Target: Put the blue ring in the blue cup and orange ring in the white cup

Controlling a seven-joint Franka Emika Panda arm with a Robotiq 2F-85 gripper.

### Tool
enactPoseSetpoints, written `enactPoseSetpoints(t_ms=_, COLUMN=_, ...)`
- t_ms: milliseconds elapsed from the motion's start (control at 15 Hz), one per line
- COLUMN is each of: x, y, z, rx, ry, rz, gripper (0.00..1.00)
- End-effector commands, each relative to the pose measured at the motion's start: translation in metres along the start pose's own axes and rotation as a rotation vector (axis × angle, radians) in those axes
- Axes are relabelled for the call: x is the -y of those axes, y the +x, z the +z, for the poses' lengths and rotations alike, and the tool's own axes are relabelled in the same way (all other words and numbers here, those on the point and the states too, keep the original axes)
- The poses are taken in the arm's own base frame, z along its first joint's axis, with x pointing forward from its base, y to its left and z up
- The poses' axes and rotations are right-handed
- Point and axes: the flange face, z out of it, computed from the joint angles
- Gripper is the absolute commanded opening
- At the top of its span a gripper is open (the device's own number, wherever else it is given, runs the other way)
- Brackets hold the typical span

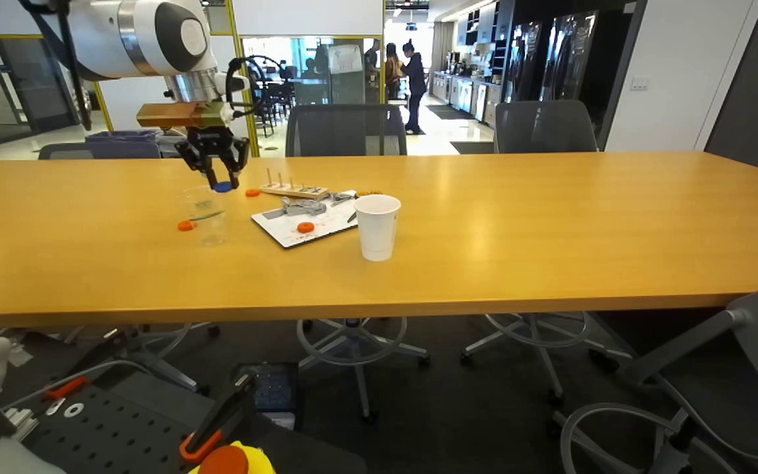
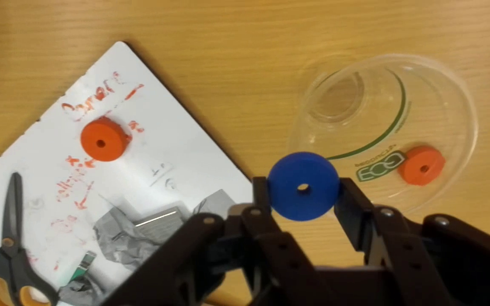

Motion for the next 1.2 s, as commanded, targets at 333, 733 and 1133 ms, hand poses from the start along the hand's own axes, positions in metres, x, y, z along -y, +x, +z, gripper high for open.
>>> enactPoseSetpoints(t_ms=333, x=0.015, y=0.002, z=-0.005, rx=0.095, ry=0.116, rz=-0.139, gripper=0.18)
enactPoseSetpoints(t_ms=733, x=0.017, y=0.003, z=-0.006, rx=0.113, ry=0.135, rz=-0.177, gripper=0.18)
enactPoseSetpoints(t_ms=1133, x=0.024, y=0.004, z=-0.008, rx=0.122, ry=0.143, rz=-0.197, gripper=0.78)
